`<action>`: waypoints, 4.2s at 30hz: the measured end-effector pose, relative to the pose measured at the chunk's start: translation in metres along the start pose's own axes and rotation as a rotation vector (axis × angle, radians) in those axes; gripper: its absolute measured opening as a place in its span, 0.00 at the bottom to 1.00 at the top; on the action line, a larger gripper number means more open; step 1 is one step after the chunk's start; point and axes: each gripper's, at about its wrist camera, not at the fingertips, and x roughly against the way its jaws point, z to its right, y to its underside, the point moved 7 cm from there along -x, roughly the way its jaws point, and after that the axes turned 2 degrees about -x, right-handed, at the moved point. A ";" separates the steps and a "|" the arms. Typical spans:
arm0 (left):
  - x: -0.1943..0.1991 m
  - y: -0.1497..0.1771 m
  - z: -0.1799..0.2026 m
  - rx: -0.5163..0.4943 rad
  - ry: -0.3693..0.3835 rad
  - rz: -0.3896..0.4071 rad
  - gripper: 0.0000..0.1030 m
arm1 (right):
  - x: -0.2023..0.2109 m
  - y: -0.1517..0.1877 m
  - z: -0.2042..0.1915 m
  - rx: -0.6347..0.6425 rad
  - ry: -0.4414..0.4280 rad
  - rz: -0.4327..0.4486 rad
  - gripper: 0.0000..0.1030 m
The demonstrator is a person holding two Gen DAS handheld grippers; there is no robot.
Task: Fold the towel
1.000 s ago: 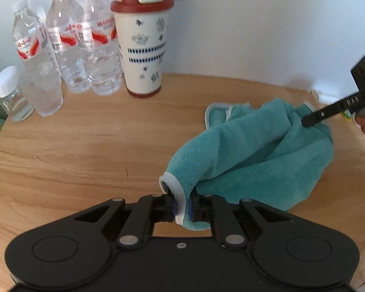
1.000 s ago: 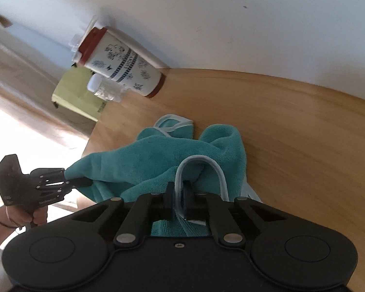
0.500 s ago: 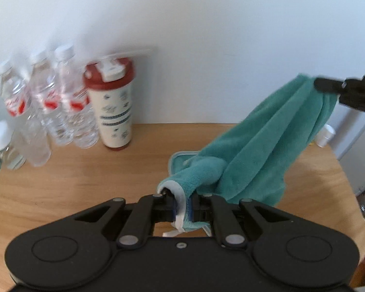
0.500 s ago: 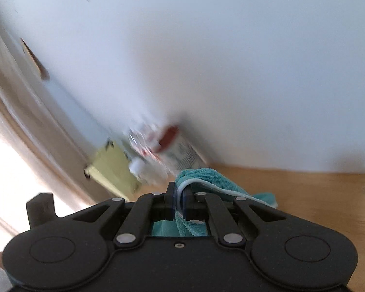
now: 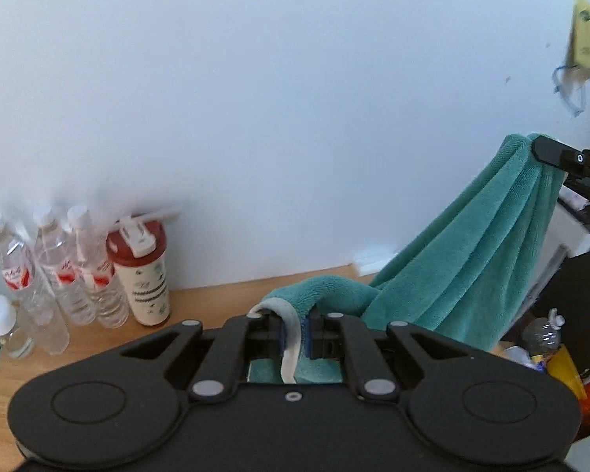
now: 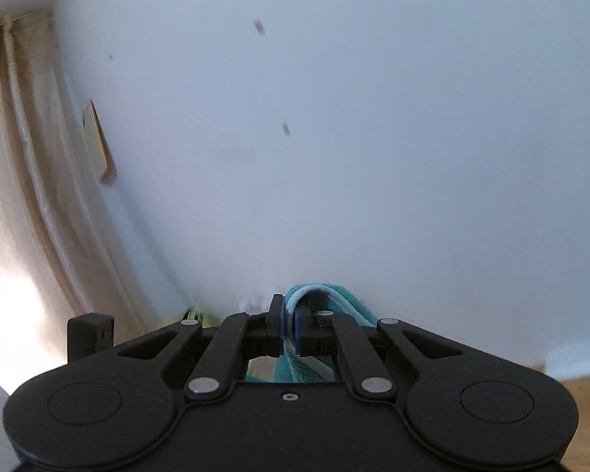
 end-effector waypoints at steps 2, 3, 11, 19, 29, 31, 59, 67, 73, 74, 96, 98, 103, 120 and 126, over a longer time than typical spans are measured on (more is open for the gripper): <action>0.003 -0.002 -0.001 0.003 0.005 0.002 0.07 | 0.012 -0.006 -0.012 0.034 0.026 0.022 0.05; 0.003 -0.002 -0.003 0.004 0.003 -0.001 0.07 | 0.016 -0.007 -0.015 0.047 0.040 0.032 0.05; -0.033 0.038 -0.046 0.014 -0.183 -0.123 0.08 | -0.027 0.009 0.026 0.026 0.097 -0.049 0.05; -0.041 0.082 -0.099 0.037 -0.347 -0.184 0.08 | -0.165 0.058 0.066 -0.021 0.017 -0.180 0.05; -0.058 0.150 -0.158 0.168 -0.427 -0.366 0.10 | -0.296 0.145 0.063 0.025 0.032 -0.458 0.15; -0.058 0.158 -0.161 0.178 -0.432 -0.382 0.14 | -0.303 0.164 0.070 0.068 0.074 -0.529 0.27; -0.100 0.171 -0.097 -0.120 -0.198 -0.459 0.59 | -0.092 0.269 0.180 -0.480 0.564 -0.626 0.40; -0.123 0.171 -0.031 -0.227 -0.050 -0.456 0.60 | -0.098 0.270 0.183 -0.611 0.481 -0.547 0.08; -0.143 0.166 0.025 -0.279 0.060 -0.420 0.66 | -0.103 0.225 0.173 -0.649 0.373 -0.473 0.08; -0.147 0.163 0.038 -0.290 0.085 -0.408 0.68 | -0.105 0.216 0.172 -0.659 0.354 -0.463 0.08; -0.203 0.154 0.107 -0.280 -0.119 -0.226 0.11 | -0.141 0.141 0.158 -0.630 0.153 -0.422 0.07; -0.203 0.155 0.109 -0.282 -0.117 -0.229 0.10 | -0.139 0.136 0.157 -0.597 0.158 -0.413 0.07; -0.200 0.154 0.116 -0.265 -0.043 -0.236 0.07 | -0.138 0.129 0.172 -0.536 0.180 -0.425 0.07; -0.245 0.127 0.104 -0.010 0.126 -0.305 0.07 | -0.131 0.101 0.242 -0.265 0.359 -0.431 0.33; -0.268 0.123 0.104 0.012 0.143 -0.337 0.07 | -0.084 0.129 0.251 -0.238 0.428 -0.488 0.33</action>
